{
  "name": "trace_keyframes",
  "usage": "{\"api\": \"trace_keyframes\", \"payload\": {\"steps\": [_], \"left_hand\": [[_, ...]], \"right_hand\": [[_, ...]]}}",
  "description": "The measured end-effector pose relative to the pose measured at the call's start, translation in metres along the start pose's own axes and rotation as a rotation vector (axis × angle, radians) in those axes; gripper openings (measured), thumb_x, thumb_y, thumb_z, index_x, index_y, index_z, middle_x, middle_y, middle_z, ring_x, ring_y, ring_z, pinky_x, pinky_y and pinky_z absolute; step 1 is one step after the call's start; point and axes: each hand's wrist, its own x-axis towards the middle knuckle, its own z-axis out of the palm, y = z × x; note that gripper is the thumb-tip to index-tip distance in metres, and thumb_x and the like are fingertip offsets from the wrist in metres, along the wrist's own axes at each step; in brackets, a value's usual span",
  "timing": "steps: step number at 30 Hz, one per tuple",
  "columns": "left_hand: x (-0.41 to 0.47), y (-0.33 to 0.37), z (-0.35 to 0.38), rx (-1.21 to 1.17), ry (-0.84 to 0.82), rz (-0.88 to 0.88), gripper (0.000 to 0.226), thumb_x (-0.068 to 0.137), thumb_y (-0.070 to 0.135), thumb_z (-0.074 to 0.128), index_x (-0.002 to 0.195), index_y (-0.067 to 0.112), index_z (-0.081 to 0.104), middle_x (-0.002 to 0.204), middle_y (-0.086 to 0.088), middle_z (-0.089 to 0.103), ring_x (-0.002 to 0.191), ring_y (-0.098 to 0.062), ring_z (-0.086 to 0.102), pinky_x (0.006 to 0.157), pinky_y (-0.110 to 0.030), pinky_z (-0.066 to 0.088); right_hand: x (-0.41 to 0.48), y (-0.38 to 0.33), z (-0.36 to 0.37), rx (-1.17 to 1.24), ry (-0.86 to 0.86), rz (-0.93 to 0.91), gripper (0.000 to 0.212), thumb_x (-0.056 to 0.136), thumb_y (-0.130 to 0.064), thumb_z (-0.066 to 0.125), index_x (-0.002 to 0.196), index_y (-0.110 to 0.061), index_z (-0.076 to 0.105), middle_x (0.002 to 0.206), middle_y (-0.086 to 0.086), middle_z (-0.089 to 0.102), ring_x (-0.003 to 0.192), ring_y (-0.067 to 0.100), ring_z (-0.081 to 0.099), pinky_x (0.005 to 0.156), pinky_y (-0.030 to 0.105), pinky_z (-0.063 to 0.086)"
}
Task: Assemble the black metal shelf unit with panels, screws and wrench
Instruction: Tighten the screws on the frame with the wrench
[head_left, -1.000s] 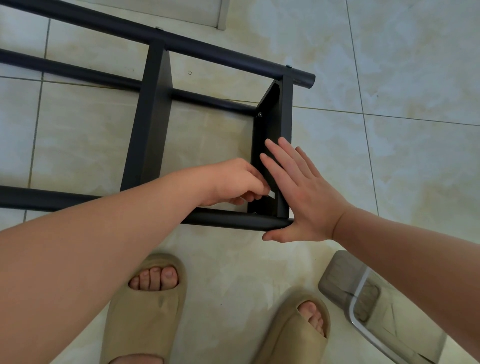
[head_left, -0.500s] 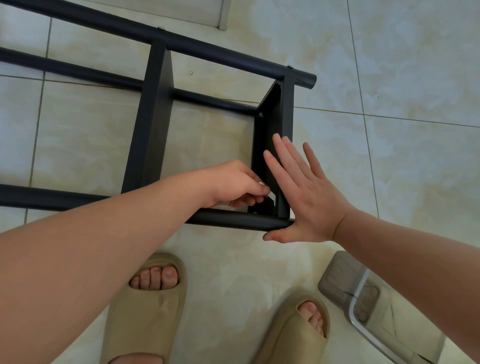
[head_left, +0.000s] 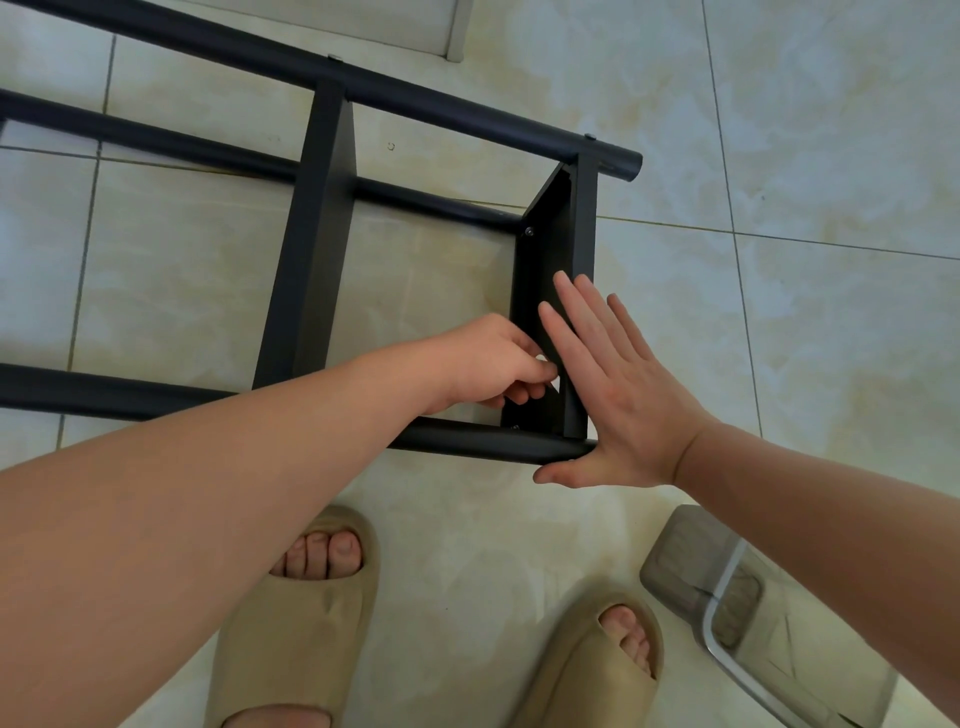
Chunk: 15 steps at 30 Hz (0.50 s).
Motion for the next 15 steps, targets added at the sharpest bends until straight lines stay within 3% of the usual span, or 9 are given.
{"api": "trace_keyframes", "payload": {"steps": [9,15], "left_hand": [[-0.0016,-0.0015,-0.0018,0.025,0.042,-0.024,0.012,0.096,0.020,0.063,0.085,0.017,0.068,0.078,0.002,0.068,0.071,-0.010,0.058,0.064,-0.023,0.044],[0.0001,-0.0011,0.0003,-0.125,-0.012,-0.056,0.013,0.096,0.014,0.062,0.084,0.012,0.066,0.069,0.002,0.064,0.065,-0.011,0.055,0.061,-0.023,0.042]], "right_hand": [[-0.0003,0.0005,-0.0005,0.010,-0.010,0.004,0.133,0.071,-0.090,0.051,0.160,0.000,0.009,0.168,0.020,-0.006,0.155,0.035,-0.011,0.124,0.058,0.009],[0.0001,0.0004,-0.0005,0.018,-0.018,0.008,0.133,0.071,-0.090,0.051,0.160,-0.001,0.008,0.168,0.019,-0.007,0.155,0.034,-0.012,0.125,0.057,0.008]]}}
